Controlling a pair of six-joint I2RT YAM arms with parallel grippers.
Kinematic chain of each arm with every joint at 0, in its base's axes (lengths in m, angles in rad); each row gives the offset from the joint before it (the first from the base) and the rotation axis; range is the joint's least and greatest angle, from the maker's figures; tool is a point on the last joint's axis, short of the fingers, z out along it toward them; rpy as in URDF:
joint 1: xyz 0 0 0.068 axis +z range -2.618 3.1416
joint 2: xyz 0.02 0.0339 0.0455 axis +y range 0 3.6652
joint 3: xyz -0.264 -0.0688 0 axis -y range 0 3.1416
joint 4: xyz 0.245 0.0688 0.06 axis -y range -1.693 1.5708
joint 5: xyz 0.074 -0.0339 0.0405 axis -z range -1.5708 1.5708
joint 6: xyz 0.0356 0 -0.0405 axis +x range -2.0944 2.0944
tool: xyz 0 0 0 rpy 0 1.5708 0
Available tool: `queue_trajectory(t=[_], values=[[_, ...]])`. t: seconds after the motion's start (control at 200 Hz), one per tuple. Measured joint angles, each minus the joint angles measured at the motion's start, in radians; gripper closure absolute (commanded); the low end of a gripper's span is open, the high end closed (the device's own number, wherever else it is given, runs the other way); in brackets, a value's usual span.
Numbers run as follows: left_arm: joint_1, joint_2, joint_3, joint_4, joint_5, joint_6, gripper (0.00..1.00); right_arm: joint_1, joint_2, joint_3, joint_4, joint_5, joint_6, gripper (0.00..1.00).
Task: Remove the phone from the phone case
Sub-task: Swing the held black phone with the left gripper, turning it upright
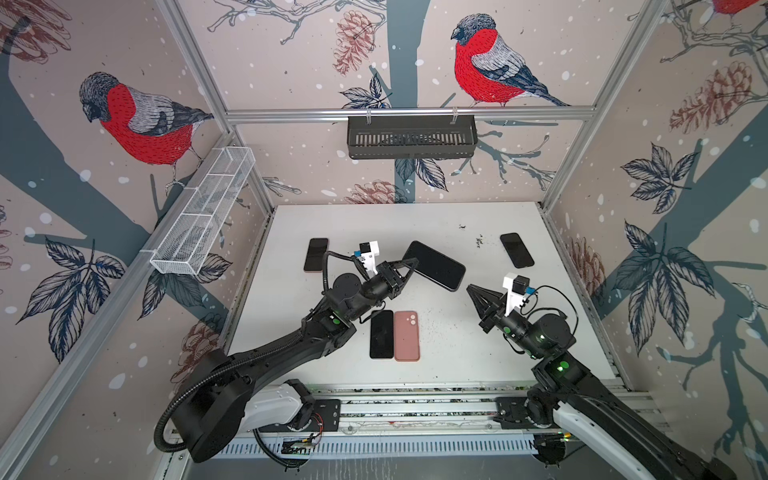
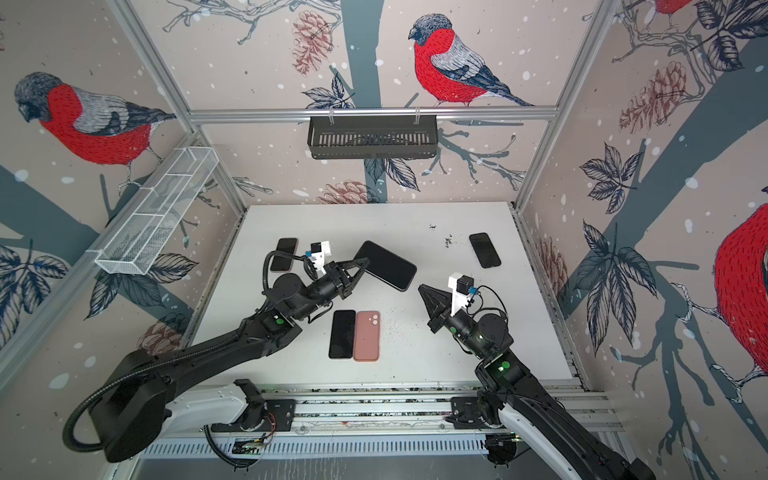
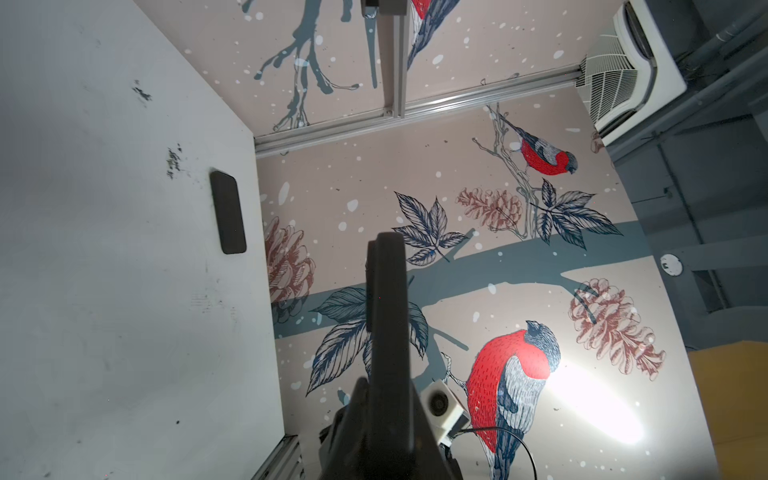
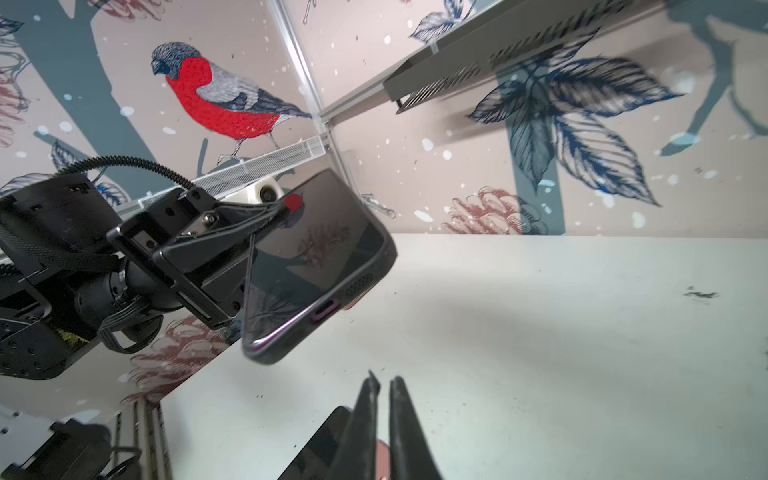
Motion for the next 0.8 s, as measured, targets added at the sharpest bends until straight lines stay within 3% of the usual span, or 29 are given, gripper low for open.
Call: queue_trajectory(t=[0.05, 0.13, 0.305, 0.415, 0.545, 0.795], values=[[0.062, 0.0, 0.04, -0.054, 0.071, 0.033, 1.0, 0.0, -0.06, -0.02, -0.016, 0.019, 0.01, 0.32], [0.132, 0.002, 0.14, -0.182, 0.179, 0.141, 1.0, 0.001, -0.117, -0.026, -0.034, 0.039, 0.015, 0.28], [0.163, 0.084, 0.47, -0.618, 0.385, 0.599, 1.0, 0.032, -0.078, 0.095, -0.126, 0.032, -0.045, 0.25], [0.165, 0.146, 0.61, -0.916, 0.415, 0.884, 1.0, 0.051, 0.034, 0.232, -0.232, 0.018, -0.152, 0.26], [0.166, 0.182, 0.702, -1.169, 0.437, 1.131, 1.0, 0.067, 0.162, 0.375, -0.365, -0.031, -0.301, 0.28], [0.165, 0.146, 0.737, -1.352, 0.49, 1.406, 1.0, 0.091, 0.316, 0.452, -0.566, -0.142, -0.603, 0.35]])
